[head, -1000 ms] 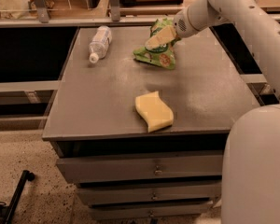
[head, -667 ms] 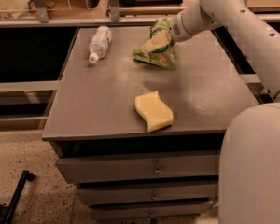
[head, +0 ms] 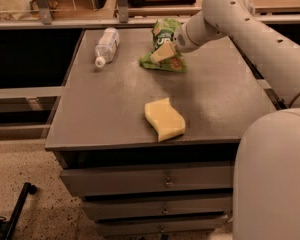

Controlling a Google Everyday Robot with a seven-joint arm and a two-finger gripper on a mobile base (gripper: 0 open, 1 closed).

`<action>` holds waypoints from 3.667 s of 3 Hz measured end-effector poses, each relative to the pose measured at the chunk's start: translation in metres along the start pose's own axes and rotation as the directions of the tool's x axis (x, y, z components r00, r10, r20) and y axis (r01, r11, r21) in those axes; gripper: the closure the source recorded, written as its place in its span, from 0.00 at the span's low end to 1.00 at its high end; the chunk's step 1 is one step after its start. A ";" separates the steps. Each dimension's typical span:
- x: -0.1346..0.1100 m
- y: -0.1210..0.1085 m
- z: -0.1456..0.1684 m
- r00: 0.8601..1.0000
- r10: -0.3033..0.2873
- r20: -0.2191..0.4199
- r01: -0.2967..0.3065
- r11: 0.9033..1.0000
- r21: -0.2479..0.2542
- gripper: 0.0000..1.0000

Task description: Move green rice chip bag near sponge

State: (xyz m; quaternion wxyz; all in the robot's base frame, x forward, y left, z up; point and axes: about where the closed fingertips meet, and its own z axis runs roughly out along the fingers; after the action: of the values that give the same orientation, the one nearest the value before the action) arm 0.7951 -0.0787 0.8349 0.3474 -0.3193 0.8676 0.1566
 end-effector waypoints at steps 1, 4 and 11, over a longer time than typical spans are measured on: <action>0.005 0.002 0.007 1.000 0.000 -0.016 0.000 1.000 0.010 0.64; 0.005 -0.010 -0.008 0.999 -0.054 0.006 0.054 0.999 -0.002 1.00; 0.085 0.014 -0.179 0.849 -0.518 0.105 0.521 0.784 -0.338 1.00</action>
Offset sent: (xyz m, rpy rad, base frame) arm 0.0039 -0.0210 -0.0003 -0.0408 -0.0508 0.0080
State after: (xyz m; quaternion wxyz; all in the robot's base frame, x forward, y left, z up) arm 0.6486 -0.1950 0.9027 0.3165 -0.6023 0.7023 0.2095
